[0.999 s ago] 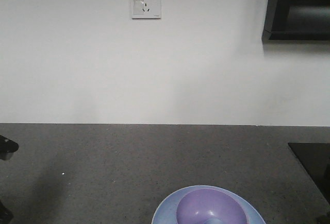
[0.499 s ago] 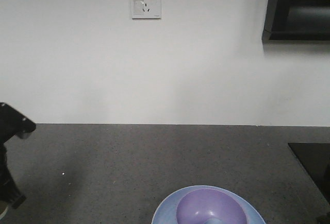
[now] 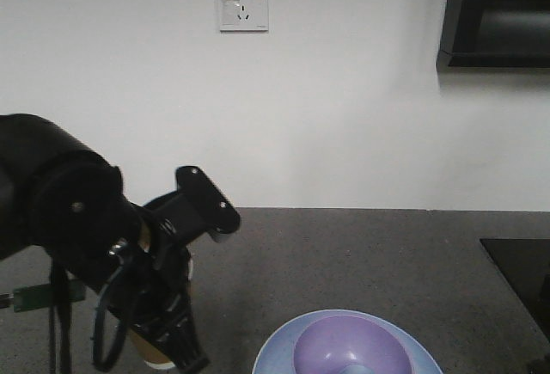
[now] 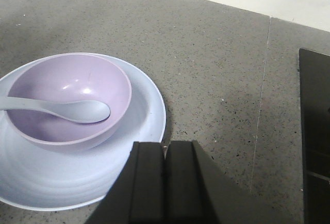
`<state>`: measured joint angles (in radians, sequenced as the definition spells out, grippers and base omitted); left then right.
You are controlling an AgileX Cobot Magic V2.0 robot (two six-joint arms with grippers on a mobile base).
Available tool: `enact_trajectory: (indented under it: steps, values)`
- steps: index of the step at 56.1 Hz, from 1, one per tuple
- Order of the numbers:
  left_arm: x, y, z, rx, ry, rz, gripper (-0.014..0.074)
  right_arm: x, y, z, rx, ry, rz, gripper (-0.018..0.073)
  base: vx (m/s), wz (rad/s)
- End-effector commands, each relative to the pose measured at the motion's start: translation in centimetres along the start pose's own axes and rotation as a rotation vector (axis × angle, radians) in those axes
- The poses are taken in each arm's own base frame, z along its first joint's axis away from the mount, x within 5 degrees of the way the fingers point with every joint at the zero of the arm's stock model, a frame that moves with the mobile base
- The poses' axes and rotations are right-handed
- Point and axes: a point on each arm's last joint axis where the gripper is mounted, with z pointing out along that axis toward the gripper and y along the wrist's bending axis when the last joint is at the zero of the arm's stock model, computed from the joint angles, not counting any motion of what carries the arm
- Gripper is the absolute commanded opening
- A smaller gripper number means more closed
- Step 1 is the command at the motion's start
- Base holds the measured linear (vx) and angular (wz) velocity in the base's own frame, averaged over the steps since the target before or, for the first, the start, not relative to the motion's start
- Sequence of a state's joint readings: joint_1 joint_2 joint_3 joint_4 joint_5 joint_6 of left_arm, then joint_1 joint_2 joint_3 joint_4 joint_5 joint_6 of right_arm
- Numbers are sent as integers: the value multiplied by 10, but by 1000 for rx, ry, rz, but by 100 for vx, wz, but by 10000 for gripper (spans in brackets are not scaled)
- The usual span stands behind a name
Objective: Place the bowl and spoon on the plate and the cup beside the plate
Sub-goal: 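Carry the paper cup beside the plate and set it down with the left gripper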
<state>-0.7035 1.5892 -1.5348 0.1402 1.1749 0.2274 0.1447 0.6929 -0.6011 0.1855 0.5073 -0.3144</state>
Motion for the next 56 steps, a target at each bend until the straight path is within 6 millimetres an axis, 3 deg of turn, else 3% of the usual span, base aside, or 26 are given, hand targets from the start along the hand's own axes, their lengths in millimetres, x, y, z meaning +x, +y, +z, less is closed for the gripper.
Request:
enact_trajectory:
  steps: [1, 12, 41, 49, 56]
  values:
    - [-14, -4, -17, 1, -117, 4, 0, -15, -3, -6, 32, -103, -17, -8, 0, 0]
    - [-23, -14, -6, 87, -135, -21, 0, -15, -3, -6, 32, -102, -22, -8, 0, 0]
    - [-26, -18, 8, 121, -105, -11, 9, -15, -4, -6, 40, -99, -38, -8, 0, 0]
    - [-26, -18, 14, 117, -86, -5, 60, -15, -4, -6, 41, -99, -41, -8, 0, 0]
    - [-27, -18, 17, 119, -80, -5, 154, -15, -4, -6, 41, -99, -41, -8, 0, 0]
